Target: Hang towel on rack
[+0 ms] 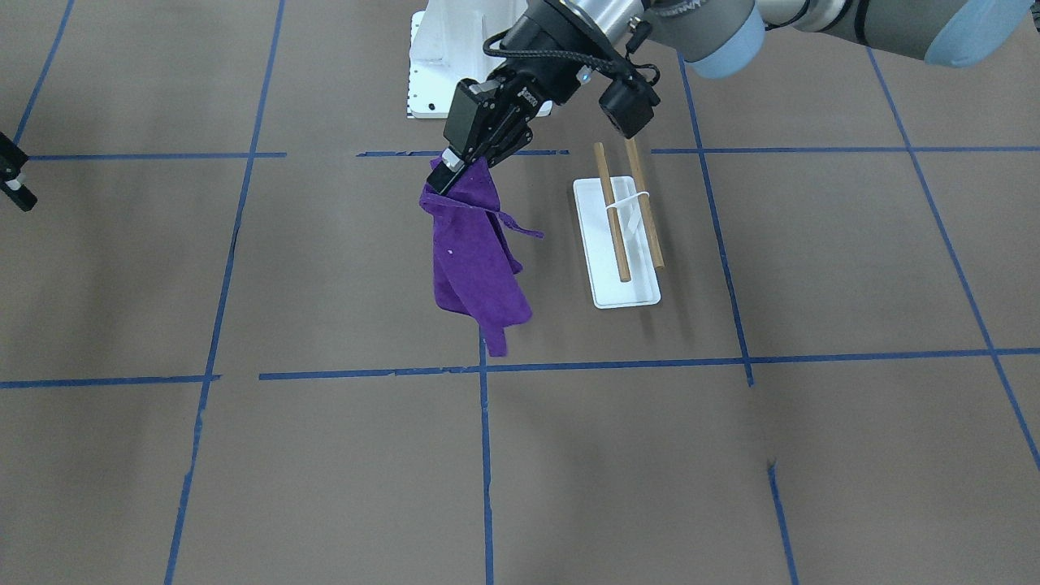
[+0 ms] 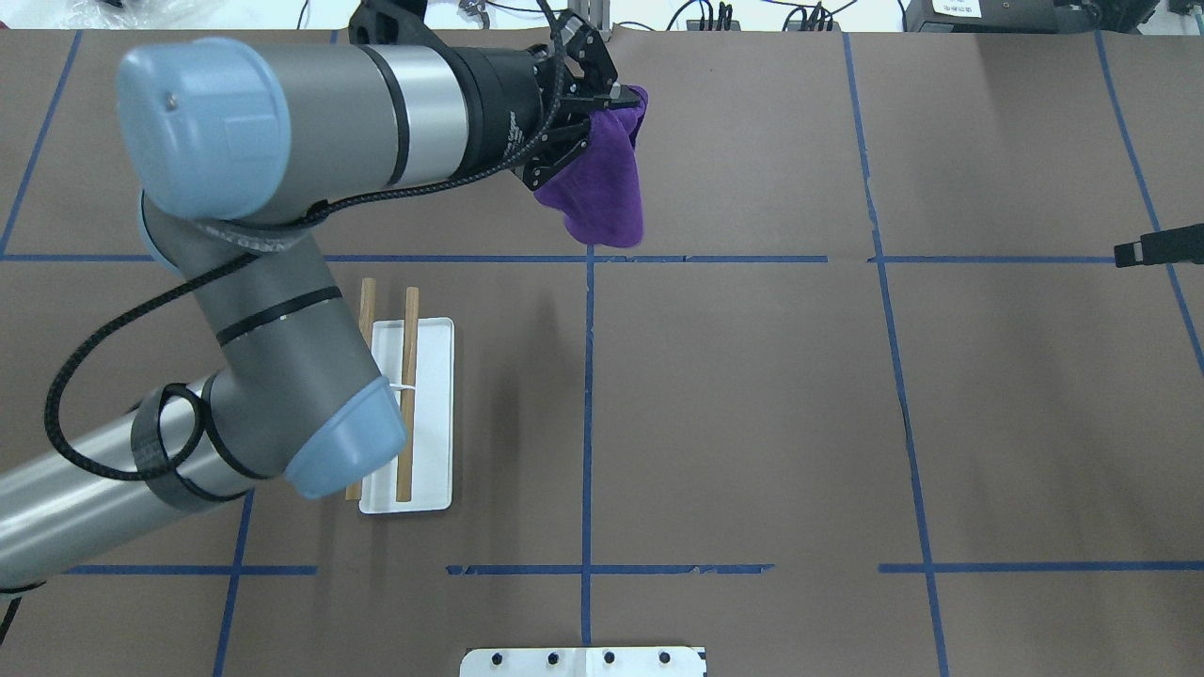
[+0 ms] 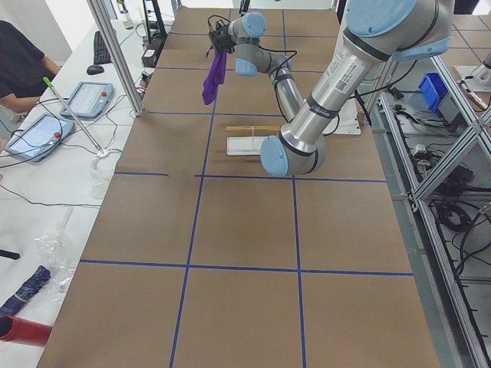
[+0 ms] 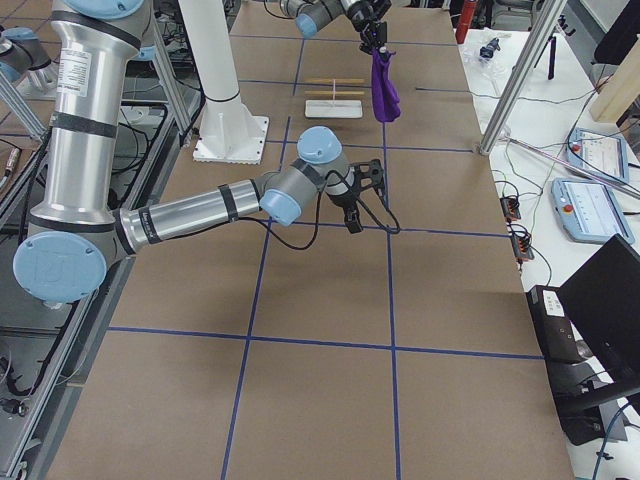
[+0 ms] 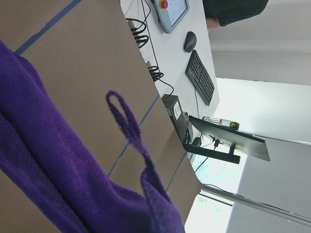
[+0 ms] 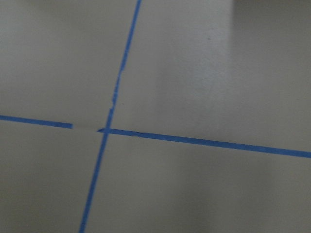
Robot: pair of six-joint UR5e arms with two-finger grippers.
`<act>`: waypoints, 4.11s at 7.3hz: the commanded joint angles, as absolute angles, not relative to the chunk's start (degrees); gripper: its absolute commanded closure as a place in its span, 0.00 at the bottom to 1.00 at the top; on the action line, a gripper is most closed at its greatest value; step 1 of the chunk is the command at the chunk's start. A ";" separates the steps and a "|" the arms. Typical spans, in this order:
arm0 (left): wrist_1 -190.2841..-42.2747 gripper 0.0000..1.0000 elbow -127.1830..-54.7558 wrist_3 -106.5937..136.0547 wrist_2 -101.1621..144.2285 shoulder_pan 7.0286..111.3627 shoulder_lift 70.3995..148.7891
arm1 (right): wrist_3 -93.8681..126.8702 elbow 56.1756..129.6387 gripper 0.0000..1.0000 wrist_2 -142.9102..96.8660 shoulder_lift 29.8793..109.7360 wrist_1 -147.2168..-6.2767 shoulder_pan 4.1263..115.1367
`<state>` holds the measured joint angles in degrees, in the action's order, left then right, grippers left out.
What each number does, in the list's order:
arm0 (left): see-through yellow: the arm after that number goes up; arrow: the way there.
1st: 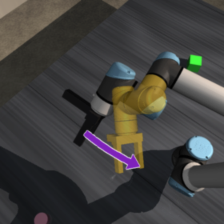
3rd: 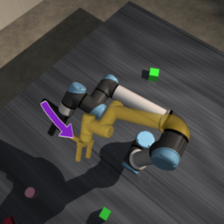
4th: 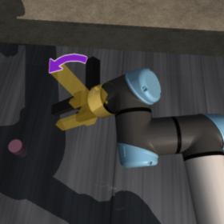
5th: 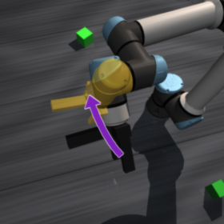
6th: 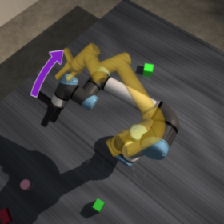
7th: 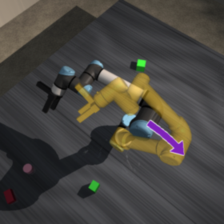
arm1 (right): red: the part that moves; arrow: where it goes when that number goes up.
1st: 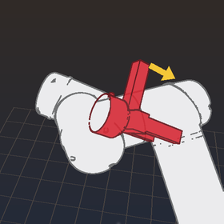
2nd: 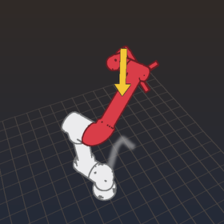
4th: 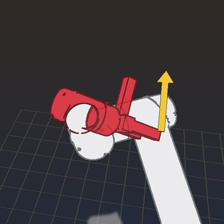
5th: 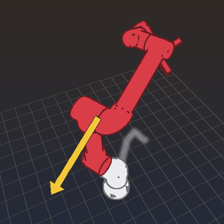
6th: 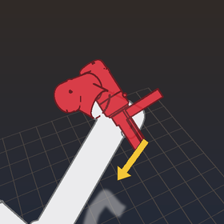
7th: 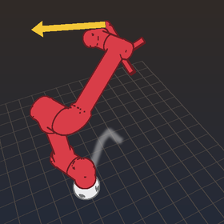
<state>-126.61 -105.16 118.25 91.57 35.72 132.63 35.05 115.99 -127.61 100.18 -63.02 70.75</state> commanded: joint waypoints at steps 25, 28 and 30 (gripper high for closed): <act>-128.76 0.00 -113.12 83.91 63.37 23.99 87.80 | -5.71 108.11 0.00 -135.79 95.45 -103.89 86.04; -129.46 0.00 -113.64 72.91 81.31 34.57 87.19 | -6.15 107.41 0.00 -135.70 95.62 -103.89 88.22; -129.20 0.00 -112.77 64.63 93.10 42.85 86.57 | -7.38 104.61 0.00 -135.70 95.97 -102.41 90.34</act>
<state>-129.27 -113.38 69.38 85.12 37.59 86.90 -6.65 106.37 -135.69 95.77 -103.51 89.10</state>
